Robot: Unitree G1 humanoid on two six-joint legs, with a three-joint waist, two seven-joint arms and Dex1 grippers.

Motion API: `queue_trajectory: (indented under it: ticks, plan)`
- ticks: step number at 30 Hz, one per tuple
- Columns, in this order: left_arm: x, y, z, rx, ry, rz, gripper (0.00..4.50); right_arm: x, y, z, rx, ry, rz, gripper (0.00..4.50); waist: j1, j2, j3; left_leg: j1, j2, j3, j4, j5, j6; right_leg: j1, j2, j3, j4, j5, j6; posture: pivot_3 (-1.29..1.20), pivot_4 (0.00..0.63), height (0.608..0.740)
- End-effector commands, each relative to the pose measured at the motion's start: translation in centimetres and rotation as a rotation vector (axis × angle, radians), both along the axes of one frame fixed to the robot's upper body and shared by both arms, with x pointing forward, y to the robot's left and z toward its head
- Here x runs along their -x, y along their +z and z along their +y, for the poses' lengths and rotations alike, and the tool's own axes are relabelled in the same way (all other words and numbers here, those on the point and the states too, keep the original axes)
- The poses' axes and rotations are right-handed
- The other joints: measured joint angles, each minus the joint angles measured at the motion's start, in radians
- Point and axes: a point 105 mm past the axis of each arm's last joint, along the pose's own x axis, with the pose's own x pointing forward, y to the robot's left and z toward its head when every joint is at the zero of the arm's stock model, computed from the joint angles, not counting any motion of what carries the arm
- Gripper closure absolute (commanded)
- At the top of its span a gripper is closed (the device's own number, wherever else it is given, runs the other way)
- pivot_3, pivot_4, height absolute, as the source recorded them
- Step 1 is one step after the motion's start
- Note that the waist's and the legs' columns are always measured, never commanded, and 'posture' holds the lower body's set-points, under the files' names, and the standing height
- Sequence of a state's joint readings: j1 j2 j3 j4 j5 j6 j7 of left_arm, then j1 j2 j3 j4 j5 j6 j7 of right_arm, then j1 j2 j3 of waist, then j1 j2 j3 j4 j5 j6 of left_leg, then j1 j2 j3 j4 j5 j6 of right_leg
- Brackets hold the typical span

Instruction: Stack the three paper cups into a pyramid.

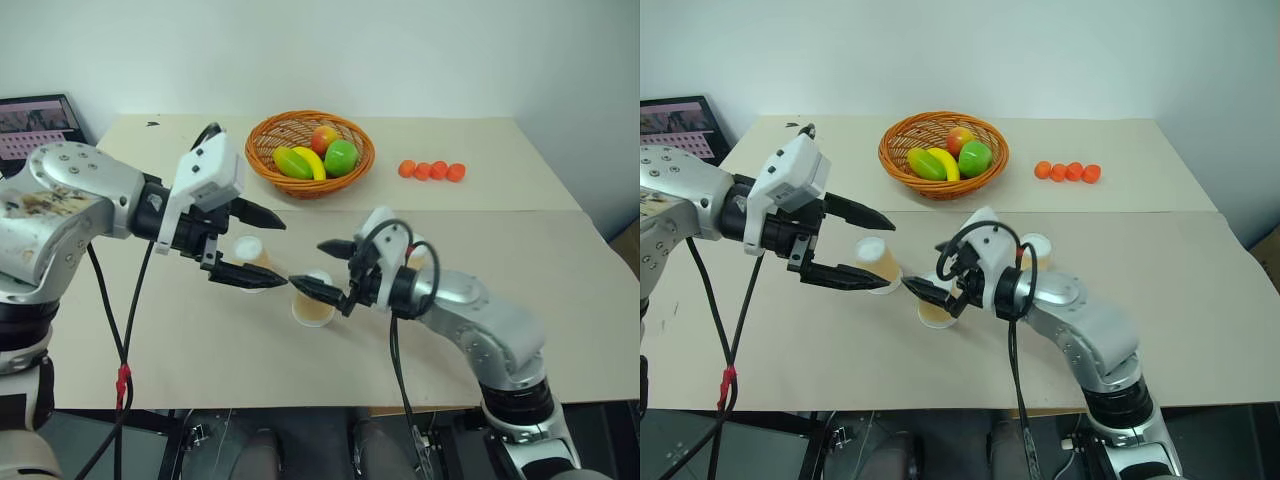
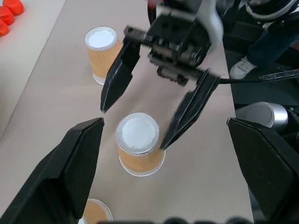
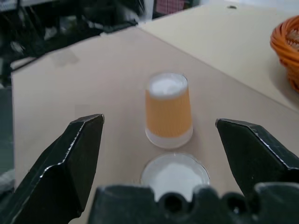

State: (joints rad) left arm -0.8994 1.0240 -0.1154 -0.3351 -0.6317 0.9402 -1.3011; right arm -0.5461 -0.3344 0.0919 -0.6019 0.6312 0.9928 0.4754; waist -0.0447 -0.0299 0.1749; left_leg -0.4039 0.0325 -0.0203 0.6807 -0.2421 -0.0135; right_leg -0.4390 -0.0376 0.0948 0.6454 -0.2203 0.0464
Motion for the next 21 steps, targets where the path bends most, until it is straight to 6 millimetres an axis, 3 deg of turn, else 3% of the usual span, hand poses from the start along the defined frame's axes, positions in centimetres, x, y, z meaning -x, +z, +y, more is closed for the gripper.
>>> queue_trajectory:
  ticks: [1, 3, 8, 11, 14, 21]
  plan:
    - [0.8, 0.9, -0.4, 0.005, -0.053, -0.017, 0.0, 0.4, 1.8, -3.0, -0.014, -0.065, -0.05, 0.05, 0.002, 0.0, 0.0, 0.0, 0.0, 0.0, 0.0, 0.0, 0.0, 0.0, 0.0, 0.0, 0.0, 0.0, 0.0, 0.0, 0.15, 0.734]
    - [1.0, 0.7, -0.1, 0.018, -0.062, 0.015, 0.0, -0.2, 1.7, -8.1, 0.059, -0.214, -0.056, 0.05, 0.008, 0.0, 0.0, 0.0, 0.0, 0.0, 0.0, 0.0, 0.0, 0.0, 0.0, 0.0, 0.0, 0.0, 0.0, 0.0, 0.15, 0.734]
    - [-0.3, 0.5, 0.3, 0.039, 0.007, -0.028, 0.0, -0.2, 2.6, -13.8, 0.17, -0.408, -0.1, 0.05, 0.016, 0.0, 0.0, -0.001, -0.002, 0.001, 0.001, 0.0, 0.0, 0.0, -0.002, 0.0, -0.003, 0.0, 0.0, 0.0, 0.15, 0.734]
    - [-0.4, 0.4, -0.1, 0.062, 0.006, -0.02, 0.0, -0.3, 0.6, -16.5, 0.217, -0.506, -0.068, 0.05, 0.009, -0.001, 0.0, 0.0, 0.0, 0.0, 0.0, 0.0, 0.0, 0.001, 0.001, 0.0, -0.001, -0.002, 0.002, 0.0, 0.15, 0.734]
    - [-0.7, 0.2, -0.4, 0.064, 0.002, -0.026, 0.0, -0.7, -1.9, -18.1, 0.22, -0.561, -0.025, 0.05, 0.003, -0.001, 0.0, 0.001, 0.0, 0.0, 0.0, 0.0, 0.001, 0.001, 0.001, 0.001, 0.0, -0.003, 0.004, 0.0, 0.15, 0.734]
    - [-0.4, 0.4, -1.0, 0.079, -0.025, -0.024, 0.0, -2.2, -4.3, -18.8, 0.164, -0.586, -0.027, 0.05, -0.005, -0.001, 0.0, 0.005, 0.001, 0.003, 0.0, 0.001, 0.001, 0.003, 0.002, 0.003, 0.001, -0.003, 0.004, 0.0, 0.15, 0.734]
